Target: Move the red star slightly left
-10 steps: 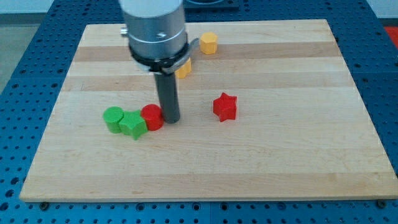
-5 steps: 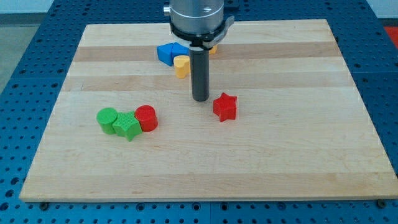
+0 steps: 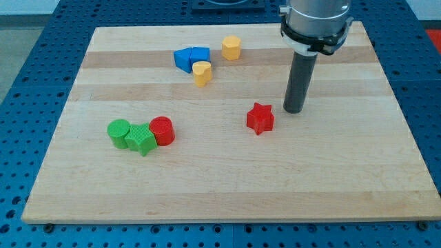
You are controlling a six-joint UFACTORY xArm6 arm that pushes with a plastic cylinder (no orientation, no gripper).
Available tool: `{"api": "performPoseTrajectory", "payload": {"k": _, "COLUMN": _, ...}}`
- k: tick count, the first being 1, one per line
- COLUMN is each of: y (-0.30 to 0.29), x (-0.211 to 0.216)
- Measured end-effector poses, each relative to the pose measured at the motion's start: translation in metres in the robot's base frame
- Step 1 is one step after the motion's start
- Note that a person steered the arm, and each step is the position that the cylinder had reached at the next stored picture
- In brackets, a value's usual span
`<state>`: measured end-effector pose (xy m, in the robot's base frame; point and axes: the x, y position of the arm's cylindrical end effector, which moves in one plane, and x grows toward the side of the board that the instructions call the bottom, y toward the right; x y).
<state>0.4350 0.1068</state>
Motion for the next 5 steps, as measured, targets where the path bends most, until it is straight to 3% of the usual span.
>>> {"api": "performPoseTrajectory", "payload": {"k": 5, "y": -0.150, "x": 0.051}}
